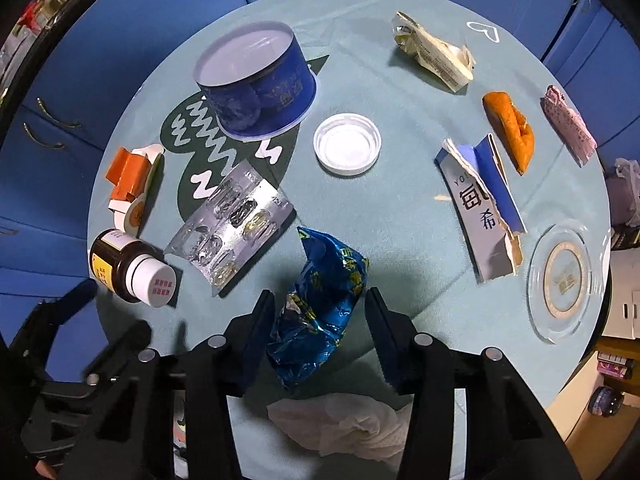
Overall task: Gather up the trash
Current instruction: 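Grasp the brown medicine bottle with the left tool while the right tool grasps the blue wrapper, then carry the blue wrapper over the black bin and open the right tool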
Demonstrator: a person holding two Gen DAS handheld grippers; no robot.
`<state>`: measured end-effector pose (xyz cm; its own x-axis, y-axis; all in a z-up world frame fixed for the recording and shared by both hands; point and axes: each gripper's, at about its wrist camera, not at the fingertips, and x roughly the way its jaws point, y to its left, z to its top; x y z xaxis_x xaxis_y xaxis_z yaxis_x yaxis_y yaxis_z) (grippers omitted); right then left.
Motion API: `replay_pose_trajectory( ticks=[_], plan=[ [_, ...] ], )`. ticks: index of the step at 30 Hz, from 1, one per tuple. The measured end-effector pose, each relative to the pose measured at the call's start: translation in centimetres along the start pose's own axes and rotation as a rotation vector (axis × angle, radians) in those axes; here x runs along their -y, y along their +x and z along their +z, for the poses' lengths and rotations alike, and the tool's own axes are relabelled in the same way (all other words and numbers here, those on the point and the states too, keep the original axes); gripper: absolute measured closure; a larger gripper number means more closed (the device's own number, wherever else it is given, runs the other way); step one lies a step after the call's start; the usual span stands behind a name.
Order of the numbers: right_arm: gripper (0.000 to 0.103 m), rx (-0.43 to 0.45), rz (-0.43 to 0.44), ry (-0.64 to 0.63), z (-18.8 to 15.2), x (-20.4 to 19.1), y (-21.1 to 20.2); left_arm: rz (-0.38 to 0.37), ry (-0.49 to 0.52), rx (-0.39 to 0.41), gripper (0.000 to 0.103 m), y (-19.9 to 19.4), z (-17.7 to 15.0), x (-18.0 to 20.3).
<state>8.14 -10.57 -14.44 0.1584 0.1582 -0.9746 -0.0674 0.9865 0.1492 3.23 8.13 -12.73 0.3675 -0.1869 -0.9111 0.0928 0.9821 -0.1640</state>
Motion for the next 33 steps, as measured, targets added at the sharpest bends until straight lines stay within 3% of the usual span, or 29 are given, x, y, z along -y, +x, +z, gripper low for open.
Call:
replay_pose_trajectory(
  ticks=[14,15,19,27,33],
  plan=[
    [0.057,-0.018,0.022,-0.017,-0.4,1.4,0.0,0.059,-0.025,-0.051,0.004,2.5,1.2,0.8],
    [0.062,-0.019,0.023,-0.017,-0.4,1.5,0.0,0.061,-0.026,-0.051,0.005,2.5,1.2,0.8],
    [0.065,-0.017,0.019,-0.029,-0.4,1.1,0.1,0.053,-0.028,-0.066,0.030,2.8,1.3,0.5],
    [0.067,0.024,0.006,-0.024,-0.7,0.6,-0.7,0.054,-0.051,-0.054,0.031,2.2,0.9,-0.1],
    [0.067,0.068,0.004,-0.013,-0.6,1.1,-2.0,0.064,-0.039,-0.002,0.031,0.5,1.1,0.5]
  ],
)
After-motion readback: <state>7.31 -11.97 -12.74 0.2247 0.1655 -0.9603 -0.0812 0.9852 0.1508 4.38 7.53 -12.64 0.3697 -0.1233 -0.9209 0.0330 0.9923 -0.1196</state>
